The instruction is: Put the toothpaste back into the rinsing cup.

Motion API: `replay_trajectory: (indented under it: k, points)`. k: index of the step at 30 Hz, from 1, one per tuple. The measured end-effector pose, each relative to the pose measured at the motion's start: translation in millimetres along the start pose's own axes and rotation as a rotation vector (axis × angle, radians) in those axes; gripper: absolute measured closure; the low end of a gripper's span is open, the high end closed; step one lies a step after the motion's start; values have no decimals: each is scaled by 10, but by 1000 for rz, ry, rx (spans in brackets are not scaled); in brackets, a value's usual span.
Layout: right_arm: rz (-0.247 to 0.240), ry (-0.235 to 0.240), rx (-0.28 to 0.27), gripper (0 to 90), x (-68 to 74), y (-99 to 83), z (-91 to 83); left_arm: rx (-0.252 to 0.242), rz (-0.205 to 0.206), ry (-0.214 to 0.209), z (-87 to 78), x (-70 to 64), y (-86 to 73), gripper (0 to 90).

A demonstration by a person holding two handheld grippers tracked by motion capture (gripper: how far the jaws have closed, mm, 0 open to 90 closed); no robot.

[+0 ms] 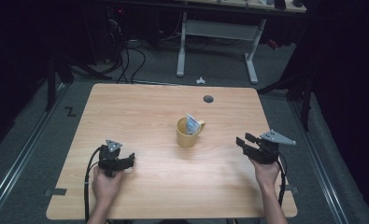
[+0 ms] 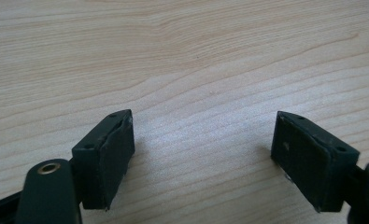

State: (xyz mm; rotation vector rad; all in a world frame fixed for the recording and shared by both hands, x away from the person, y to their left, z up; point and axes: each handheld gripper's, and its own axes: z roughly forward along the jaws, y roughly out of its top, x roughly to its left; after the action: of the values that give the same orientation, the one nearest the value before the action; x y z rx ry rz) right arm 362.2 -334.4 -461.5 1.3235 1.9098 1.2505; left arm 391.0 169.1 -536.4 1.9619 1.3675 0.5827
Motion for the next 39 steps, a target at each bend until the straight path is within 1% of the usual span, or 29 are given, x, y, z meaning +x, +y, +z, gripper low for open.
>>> replay_trajectory:
  k: [8, 14, 16, 21, 30, 32, 34, 39]
  points:
    - [11, -5, 11, 503, -26, -54, 6, -1, 0, 2, 1, -1, -1, 218]
    - [10, -5, 26, 504, -31, -71, 23, -1, 0, 2, 1, -1, -1, 218]
    - [1, -9, 34, 504, -26, -76, 34, -1, 0, 2, 1, -1, -1, 218]
    - [10, -10, 45, 504, -32, -113, 67, -1, 0, 1, 1, -1, 0, 218]
    - [1, -30, 87, 496, -39, -207, 139, -1, 0, 1, 1, -1, 0, 218]
    - [1, -34, 104, 492, -33, -230, 166, 0, 0, 1, 0, 0, 0, 218]
    - [-14, -38, 116, 490, -31, -247, 196, 0, 0, 0, 0, 0, 0, 218]
    - [-24, -40, 128, 491, -5, -256, 240, -1, 0, 2, 1, -1, -1, 218]
